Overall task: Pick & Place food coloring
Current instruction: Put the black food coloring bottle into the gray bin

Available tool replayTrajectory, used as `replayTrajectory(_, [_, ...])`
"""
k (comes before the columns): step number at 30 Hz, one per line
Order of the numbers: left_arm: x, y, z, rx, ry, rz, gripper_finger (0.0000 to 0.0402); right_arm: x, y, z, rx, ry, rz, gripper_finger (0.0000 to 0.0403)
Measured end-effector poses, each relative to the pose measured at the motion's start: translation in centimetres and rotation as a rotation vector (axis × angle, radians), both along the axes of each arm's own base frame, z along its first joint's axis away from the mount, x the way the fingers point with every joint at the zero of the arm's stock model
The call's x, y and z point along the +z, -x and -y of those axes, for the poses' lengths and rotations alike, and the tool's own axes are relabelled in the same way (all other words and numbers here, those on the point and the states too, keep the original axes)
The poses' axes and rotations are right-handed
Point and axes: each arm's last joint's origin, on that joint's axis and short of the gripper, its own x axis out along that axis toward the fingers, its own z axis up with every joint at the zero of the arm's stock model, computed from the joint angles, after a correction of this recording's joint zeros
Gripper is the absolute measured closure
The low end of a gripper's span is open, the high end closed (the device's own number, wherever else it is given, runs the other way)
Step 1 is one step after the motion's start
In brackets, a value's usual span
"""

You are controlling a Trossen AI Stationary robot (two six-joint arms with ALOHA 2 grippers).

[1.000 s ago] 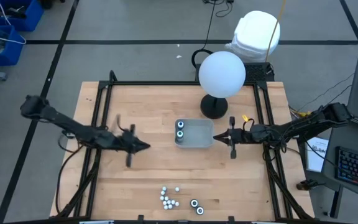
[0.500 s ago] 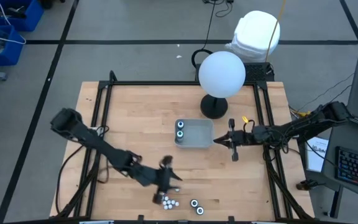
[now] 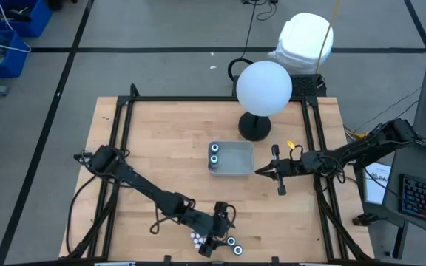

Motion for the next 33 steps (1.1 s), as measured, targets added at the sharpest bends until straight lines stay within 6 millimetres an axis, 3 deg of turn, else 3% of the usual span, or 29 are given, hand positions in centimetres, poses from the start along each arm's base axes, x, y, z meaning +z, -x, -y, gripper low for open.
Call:
replayTrajectory(18, [-2.8, -0.8, 1.0, -0.043, 0.110, -0.027, 0.0107, 0.0, 0.0, 0.0, -0.001, 0.002, 0.000, 0.0403])
replayTrajectory(33, [-3.0, -0.9, 0.9, -0.022, 0.072, -0.022, 0.0108, 0.0, 0.0, 0.0, -0.001, 0.003, -0.002, 0.0403])
